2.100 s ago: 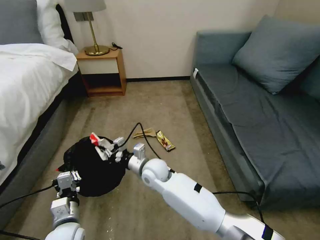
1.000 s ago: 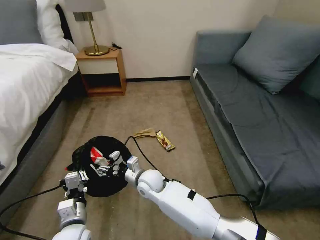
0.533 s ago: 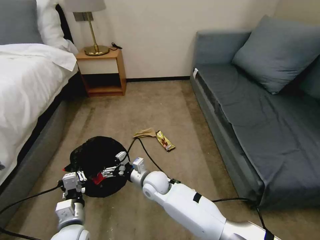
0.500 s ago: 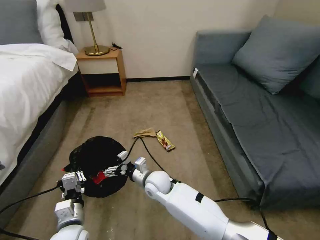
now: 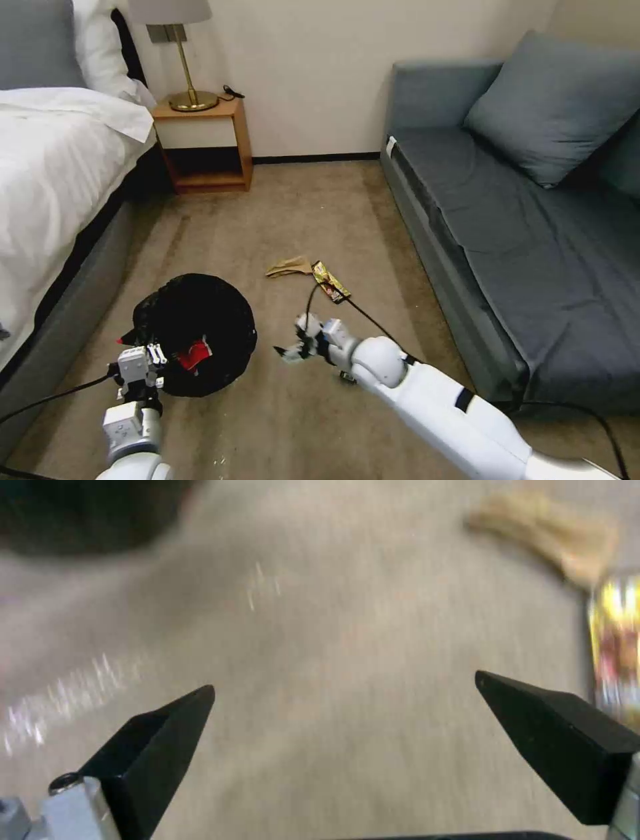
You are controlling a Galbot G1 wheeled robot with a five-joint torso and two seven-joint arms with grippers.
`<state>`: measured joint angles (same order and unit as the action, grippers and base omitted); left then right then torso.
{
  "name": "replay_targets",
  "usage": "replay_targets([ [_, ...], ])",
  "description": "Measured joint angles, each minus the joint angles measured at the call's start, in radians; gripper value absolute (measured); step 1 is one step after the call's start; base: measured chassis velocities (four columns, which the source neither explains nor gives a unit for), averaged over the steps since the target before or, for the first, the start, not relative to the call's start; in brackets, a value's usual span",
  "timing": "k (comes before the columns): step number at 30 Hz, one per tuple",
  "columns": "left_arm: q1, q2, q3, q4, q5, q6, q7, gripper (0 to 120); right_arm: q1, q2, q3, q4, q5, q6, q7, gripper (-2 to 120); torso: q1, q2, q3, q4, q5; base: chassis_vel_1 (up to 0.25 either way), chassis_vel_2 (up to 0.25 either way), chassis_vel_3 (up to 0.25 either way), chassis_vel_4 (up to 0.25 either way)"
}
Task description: Pick up the trash bin, then pick up the garbage on the floor and place it into the trash bin.
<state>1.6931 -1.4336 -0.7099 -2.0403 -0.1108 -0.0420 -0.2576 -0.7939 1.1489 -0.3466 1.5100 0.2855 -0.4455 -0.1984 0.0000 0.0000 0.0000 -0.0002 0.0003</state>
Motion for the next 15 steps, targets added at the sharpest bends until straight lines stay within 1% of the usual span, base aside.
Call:
replay_targets([
  [1,0.000,0.000,0.001,0.000,0.001,0.000,0.000,7,-0.015,-0.007,0.014,0.002,-0.008,-0.038,-0.007,100,0.000,0.000,0.000,0.0000,0.0000,0.000,0.000,0.000,0.000],
  [3,0.000,0.000,0.001,0.000,0.001,0.000,0.000,7,-0.041,-0.020,0.038,-0.001,-0.030,-0.075,-0.028,100,0.000,0.000,0.000,0.0000,-0.0001,0.000,0.000,0.000,0.000],
  [10,0.007,-0.001,0.001,0.001,0.004,-0.008,0.000,7,-0.074,-0.033,0.073,-0.053,-0.085,-0.086,-0.055,100,0.000,0.000,0.000,0.0001,-0.0001,0.000,0.000,0.000,0.000],
  [12,0.012,-0.002,0.001,0.005,0.012,-0.022,0.000,7,-0.078,-0.033,0.087,-0.092,-0.110,-0.083,-0.066,100,0.000,0.000,0.000,0.0001,-0.0002,0.000,0.000,0.000,0.000],
  [15,0.016,-0.006,0.002,0.008,0.017,-0.026,0.000,7,-0.076,-0.029,0.094,-0.131,-0.142,-0.070,-0.072,100,0.000,0.000,0.000,0.0002,-0.0002,0.000,0.000,0.000,0.000],
])
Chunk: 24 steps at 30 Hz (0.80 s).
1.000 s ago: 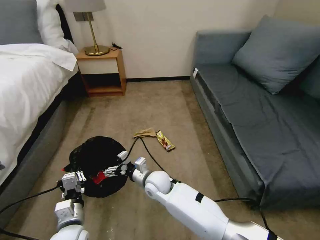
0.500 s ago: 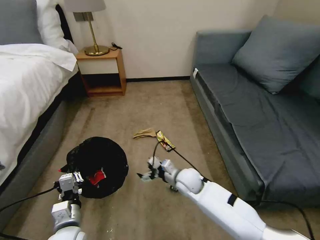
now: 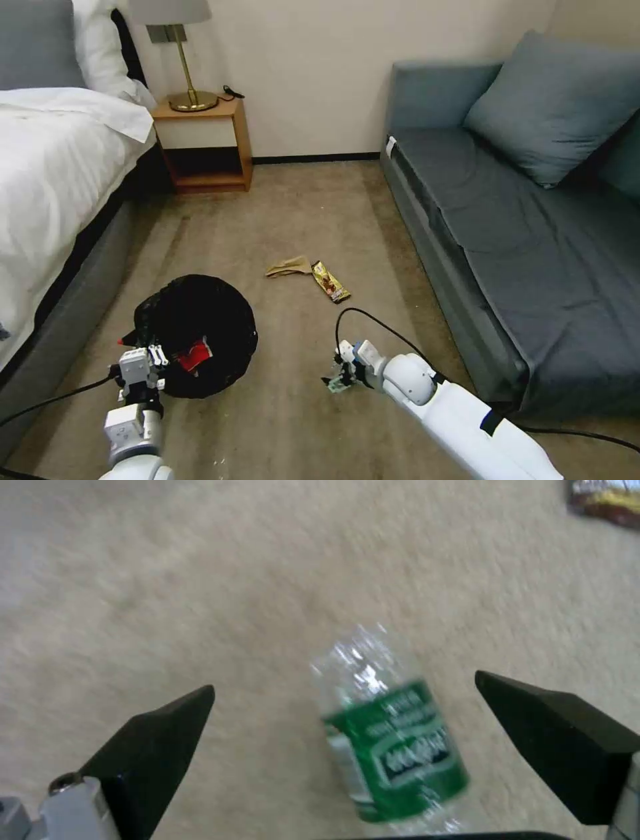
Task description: Pick up the trash bin, then pick up the garbage on the floor and place it into the trash bin.
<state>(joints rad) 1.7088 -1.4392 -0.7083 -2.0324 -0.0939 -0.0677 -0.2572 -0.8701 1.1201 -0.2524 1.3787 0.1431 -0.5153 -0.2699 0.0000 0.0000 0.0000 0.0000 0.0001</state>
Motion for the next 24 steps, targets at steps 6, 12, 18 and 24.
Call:
replay_targets([
  [6,0.008,-0.014,0.014,0.001,0.013,-0.003,0.001,7,0.012,0.025,0.014,-0.104,-0.081,0.030,-0.011,100,0.000,0.000,0.000,0.0000,0.0000,0.000,0.000,0.000,0.000],
  [12,0.009,-0.016,0.019,0.002,0.017,-0.004,0.001,7,0.037,0.059,0.034,-0.200,-0.120,0.049,-0.022,100,0.000,0.000,0.000,0.0000,0.0000,0.000,0.000,0.000,0.000],
  [18,0.010,-0.013,0.014,0.000,0.016,-0.004,0.001,7,0.047,0.071,0.040,-0.236,-0.135,0.061,-0.042,84,0.000,0.000,0.000,0.0000,-0.0002,0.000,0.000,0.000,0.000],
  [24,0.016,-0.010,0.007,-0.006,0.009,-0.003,0.001,7,0.040,0.079,0.037,-0.249,-0.142,0.071,-0.048,65,0.000,0.000,0.000,0.0000,-0.0001,0.000,0.000,0.000,0.000],
])
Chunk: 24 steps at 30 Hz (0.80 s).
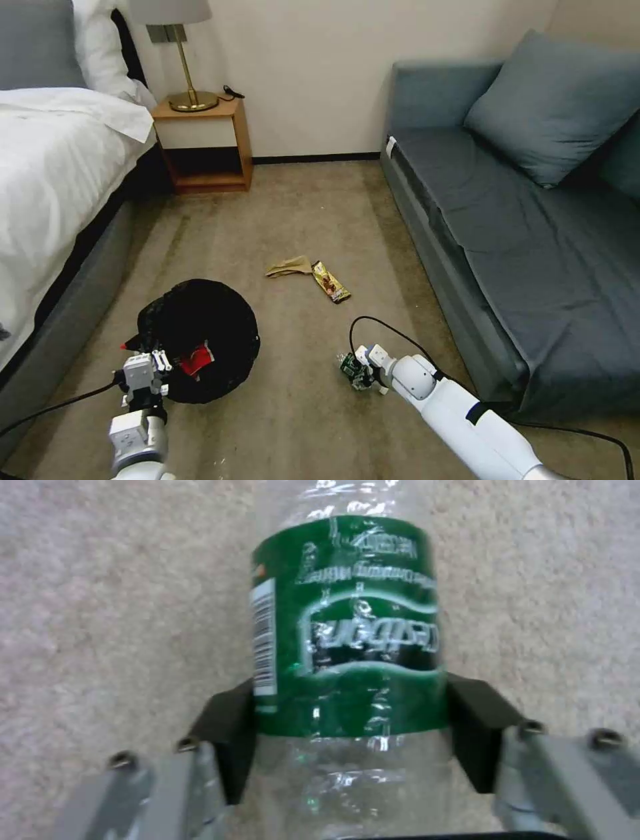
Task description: Pick up the trash bin, then pick up the garbage on the floor and place it into the trash bin.
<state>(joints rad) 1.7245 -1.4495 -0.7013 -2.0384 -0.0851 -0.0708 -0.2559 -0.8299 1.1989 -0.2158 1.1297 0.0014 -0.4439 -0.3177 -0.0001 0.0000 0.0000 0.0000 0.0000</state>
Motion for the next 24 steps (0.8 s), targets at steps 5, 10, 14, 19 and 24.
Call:
replay_targets([
  [5,0.011,0.003,-0.004,-0.013,-0.003,0.000,0.000,7,-0.021,0.004,0.010,0.021,-0.001,0.005,0.005,42,0.000,0.000,0.000,0.0001,0.0000,0.000,0.000,0.000,0.000],
  [10,0.021,0.003,-0.008,-0.023,-0.003,-0.005,0.000,7,-0.054,-0.004,0.022,0.080,0.012,0.001,0.013,30,0.000,0.000,0.000,0.0000,0.0000,0.000,0.000,0.000,0.000],
  [14,0.026,0.003,-0.010,-0.026,-0.003,-0.010,0.000,7,-0.075,-0.005,0.034,0.132,0.030,0.001,0.024,26,0.000,0.000,0.000,0.0001,0.0000,0.000,0.000,0.000,0.000],
  [19,0.035,0.002,-0.007,-0.026,0.001,-0.017,-0.001,7,-0.088,-0.005,0.050,0.217,0.094,0.018,0.038,26,0.000,0.000,0.000,0.0000,0.0000,0.000,0.000,0.000,0.000],
  [24,0.037,-0.002,0.000,-0.020,0.009,-0.029,-0.001,7,-0.059,0.003,0.038,0.357,0.314,0.037,0.076,26,0.000,0.000,0.000,0.0000,-0.0002,0.000,0.000,0.000,0.000],
])
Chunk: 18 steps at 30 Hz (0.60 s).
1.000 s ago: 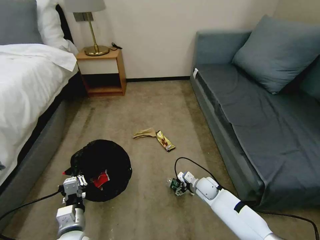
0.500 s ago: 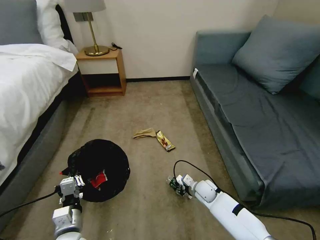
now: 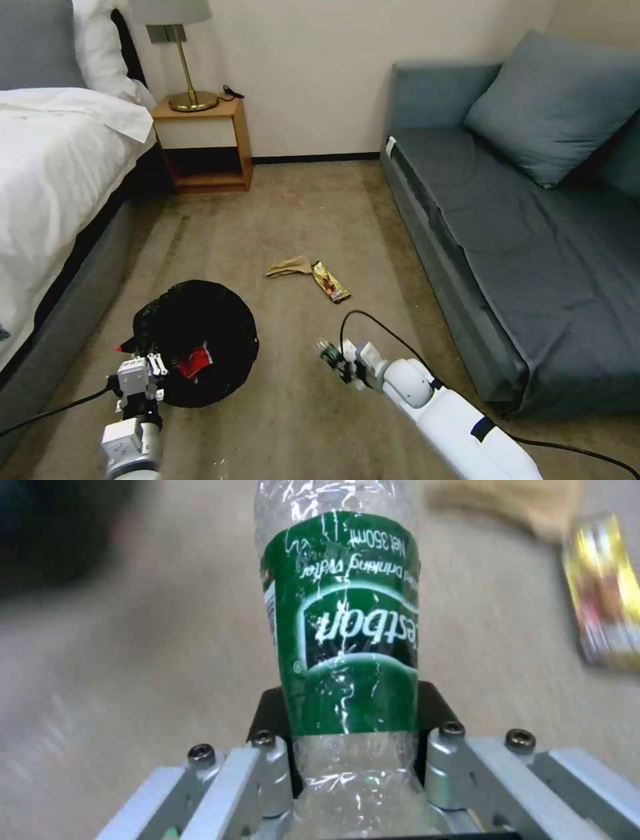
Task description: Pick up the trash bin, then pick up the garbage on the floor and place it into the trash bin.
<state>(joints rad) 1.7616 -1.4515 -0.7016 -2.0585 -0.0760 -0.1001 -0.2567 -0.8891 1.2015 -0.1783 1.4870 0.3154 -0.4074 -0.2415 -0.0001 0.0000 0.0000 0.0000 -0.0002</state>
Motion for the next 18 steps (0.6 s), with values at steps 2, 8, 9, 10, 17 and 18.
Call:
replay_targets([
  [2,0.000,-0.002,0.003,0.002,0.003,0.000,0.000,7,0.024,0.009,-0.025,0.054,0.103,-0.001,0.029,26,0.000,0.000,0.000,0.0002,0.0001,0.000,0.000,0.000,0.000],
  [8,-0.008,-0.005,0.006,0.006,0.005,0.002,0.008,7,0.078,0.037,-0.095,0.149,0.273,-0.012,0.066,26,0.000,0.000,0.000,0.0001,0.0000,0.000,0.000,0.000,0.000],
  [9,-0.011,-0.006,0.006,0.008,0.005,0.004,0.010,7,0.089,0.049,-0.112,0.164,0.295,-0.012,0.073,26,0.000,0.000,0.000,0.0001,0.0000,0.000,0.000,0.000,0.000],
  [10,-0.013,-0.008,0.007,0.009,0.004,0.006,0.011,7,0.098,0.063,-0.128,0.175,0.312,-0.012,0.081,26,0.000,0.000,0.000,0.0001,0.0000,0.000,0.000,0.000,0.000],
  [17,-0.023,-0.021,0.015,0.014,-0.011,0.017,0.016,7,0.143,0.161,-0.218,0.157,0.335,0.016,0.111,26,0.000,0.000,0.000,0.0001,0.0001,0.000,0.000,0.000,0.000],
  [18,-0.022,-0.026,0.019,0.013,-0.017,0.021,0.016,7,0.150,0.185,-0.226,0.137,0.333,0.018,0.115,26,0.000,0.000,0.000,0.0002,-0.0001,0.000,0.000,0.000,0.000],
])
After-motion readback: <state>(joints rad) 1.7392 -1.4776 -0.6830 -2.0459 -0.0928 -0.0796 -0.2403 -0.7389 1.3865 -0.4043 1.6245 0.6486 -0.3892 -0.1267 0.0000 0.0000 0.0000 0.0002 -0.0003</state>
